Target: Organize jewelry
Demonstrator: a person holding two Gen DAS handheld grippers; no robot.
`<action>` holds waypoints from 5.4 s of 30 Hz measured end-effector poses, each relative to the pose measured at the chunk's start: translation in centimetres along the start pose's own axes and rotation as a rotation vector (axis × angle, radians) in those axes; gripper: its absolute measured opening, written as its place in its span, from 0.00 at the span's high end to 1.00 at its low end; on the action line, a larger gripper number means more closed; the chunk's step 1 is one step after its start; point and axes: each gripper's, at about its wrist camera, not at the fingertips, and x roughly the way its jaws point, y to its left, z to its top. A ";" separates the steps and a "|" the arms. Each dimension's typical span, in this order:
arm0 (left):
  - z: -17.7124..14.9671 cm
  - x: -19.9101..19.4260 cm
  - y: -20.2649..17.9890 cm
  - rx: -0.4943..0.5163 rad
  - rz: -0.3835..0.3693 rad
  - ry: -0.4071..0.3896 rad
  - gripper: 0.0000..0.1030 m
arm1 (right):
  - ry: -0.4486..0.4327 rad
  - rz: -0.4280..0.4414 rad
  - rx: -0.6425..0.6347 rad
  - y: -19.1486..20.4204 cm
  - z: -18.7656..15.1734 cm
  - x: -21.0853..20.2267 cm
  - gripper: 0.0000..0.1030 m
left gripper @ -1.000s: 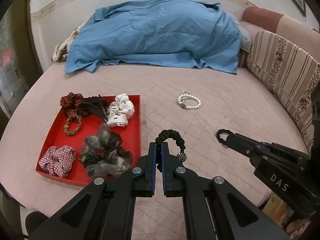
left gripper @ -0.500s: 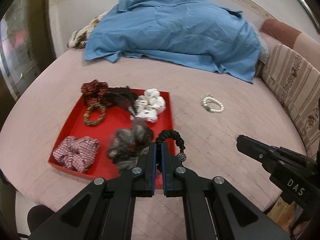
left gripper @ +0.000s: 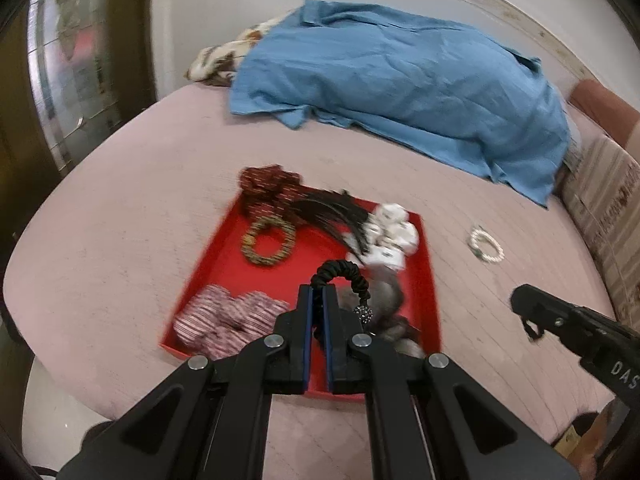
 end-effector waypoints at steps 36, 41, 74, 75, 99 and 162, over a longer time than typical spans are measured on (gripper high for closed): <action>-0.6 3.3 1.0 -0.036 -0.043 0.089 0.95 | 0.097 -0.455 0.183 -20.3 -4.3 0.5 0.92; -0.2 3.0 1.7 -0.056 -0.052 0.082 0.95 | 0.034 -0.354 0.212 -18.0 -2.6 -1.0 0.92; 1.1 7.9 3.5 -0.054 -0.030 0.114 0.91 | 0.215 -0.033 -0.050 0.7 3.8 16.3 0.92; 1.1 7.9 3.4 -0.054 -0.030 0.113 0.83 | 0.216 -0.033 -0.050 0.7 3.9 16.3 0.91; 0.8 0.6 1.0 0.030 0.100 -0.028 0.44 | 0.099 -0.014 0.035 -0.8 2.8 8.0 0.40; 2.7 6.7 -16.3 0.235 -0.192 0.095 0.41 | 0.045 -0.382 0.257 -26.6 2.5 1.7 0.95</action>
